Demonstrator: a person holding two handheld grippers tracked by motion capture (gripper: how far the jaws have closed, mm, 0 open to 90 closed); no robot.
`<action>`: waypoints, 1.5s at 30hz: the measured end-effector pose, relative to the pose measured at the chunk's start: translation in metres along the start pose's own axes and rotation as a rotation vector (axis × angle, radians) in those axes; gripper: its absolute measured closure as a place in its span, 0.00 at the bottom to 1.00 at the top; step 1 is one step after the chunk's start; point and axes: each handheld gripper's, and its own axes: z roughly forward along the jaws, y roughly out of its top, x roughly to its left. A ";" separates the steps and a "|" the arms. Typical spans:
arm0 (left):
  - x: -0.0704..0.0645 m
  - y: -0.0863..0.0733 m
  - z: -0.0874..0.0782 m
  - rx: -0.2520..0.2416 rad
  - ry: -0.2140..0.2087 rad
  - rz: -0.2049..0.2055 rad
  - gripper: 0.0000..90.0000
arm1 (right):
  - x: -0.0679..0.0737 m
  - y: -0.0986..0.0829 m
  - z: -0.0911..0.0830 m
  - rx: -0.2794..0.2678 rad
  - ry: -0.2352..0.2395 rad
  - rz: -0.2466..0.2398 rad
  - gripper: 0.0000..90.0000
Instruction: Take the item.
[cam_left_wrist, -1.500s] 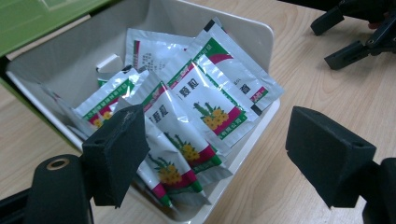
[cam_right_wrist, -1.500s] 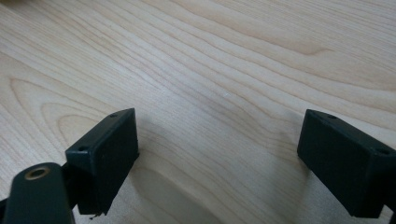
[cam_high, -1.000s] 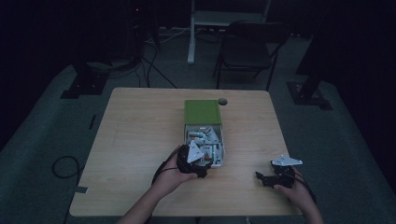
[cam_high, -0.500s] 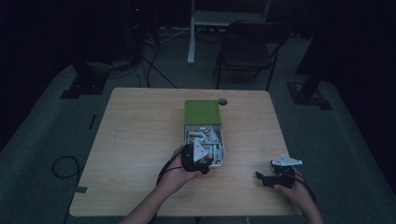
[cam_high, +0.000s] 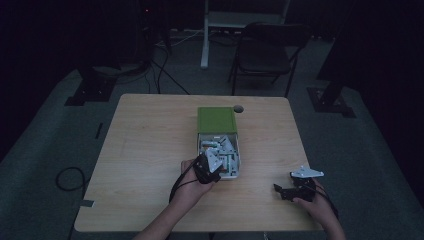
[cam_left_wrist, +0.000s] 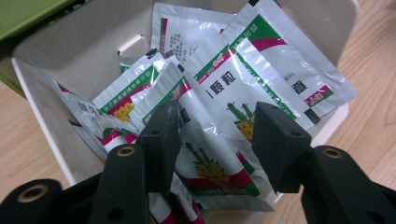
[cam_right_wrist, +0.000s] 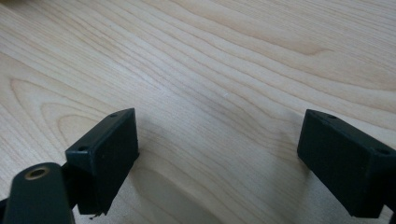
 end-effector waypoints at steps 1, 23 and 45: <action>0.001 0.000 0.001 0.010 -0.015 -0.025 0.60 | 0.000 0.000 0.000 0.000 0.000 0.000 0.13; 0.008 0.006 -0.011 -0.002 0.008 -0.011 0.99 | 0.000 0.001 0.001 -0.001 -0.009 0.008 0.13; 0.019 0.026 -0.045 -0.095 -0.071 -0.038 1.00 | 0.000 0.001 0.001 0.000 -0.009 0.009 0.13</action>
